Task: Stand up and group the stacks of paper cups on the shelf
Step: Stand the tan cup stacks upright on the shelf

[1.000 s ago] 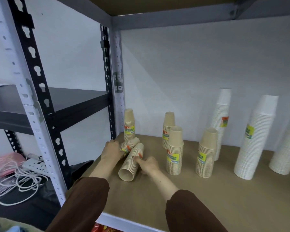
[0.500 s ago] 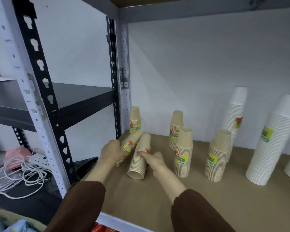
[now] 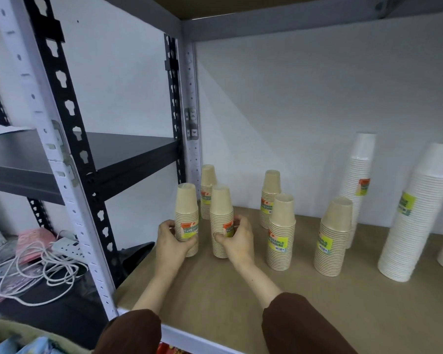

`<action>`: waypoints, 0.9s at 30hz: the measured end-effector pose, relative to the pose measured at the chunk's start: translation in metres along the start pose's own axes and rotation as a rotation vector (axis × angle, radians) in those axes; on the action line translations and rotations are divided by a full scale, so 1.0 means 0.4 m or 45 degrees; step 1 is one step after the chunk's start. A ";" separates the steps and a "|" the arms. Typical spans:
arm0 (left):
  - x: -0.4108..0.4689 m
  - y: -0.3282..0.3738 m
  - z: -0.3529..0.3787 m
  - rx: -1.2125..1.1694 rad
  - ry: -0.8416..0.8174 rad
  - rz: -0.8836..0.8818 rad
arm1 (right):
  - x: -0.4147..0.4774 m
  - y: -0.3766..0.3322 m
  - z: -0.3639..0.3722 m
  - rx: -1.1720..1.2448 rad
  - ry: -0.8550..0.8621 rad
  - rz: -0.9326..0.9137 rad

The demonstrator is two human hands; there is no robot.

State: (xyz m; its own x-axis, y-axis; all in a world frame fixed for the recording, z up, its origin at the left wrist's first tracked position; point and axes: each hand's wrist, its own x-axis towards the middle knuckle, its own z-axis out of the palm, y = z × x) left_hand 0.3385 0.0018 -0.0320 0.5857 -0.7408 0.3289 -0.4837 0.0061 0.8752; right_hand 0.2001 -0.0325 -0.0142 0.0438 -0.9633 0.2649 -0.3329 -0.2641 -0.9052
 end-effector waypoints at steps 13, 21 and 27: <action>-0.024 -0.027 -0.014 -0.059 -0.091 -0.025 | -0.019 0.043 0.004 -0.067 -0.029 0.023; -0.044 -0.032 -0.026 0.043 -0.213 -0.014 | -0.042 0.090 0.005 -0.182 -0.109 0.111; -0.063 -0.052 -0.033 0.206 -0.219 -0.067 | -0.056 0.098 0.001 -0.260 -0.082 0.084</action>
State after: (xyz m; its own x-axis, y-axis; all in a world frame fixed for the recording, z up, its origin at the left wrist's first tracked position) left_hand 0.3423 0.0292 -0.0538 0.5000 -0.8409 0.2070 -0.5617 -0.1329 0.8166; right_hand 0.1865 -0.0213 -0.0559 0.0737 -0.9810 0.1795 -0.5207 -0.1914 -0.8320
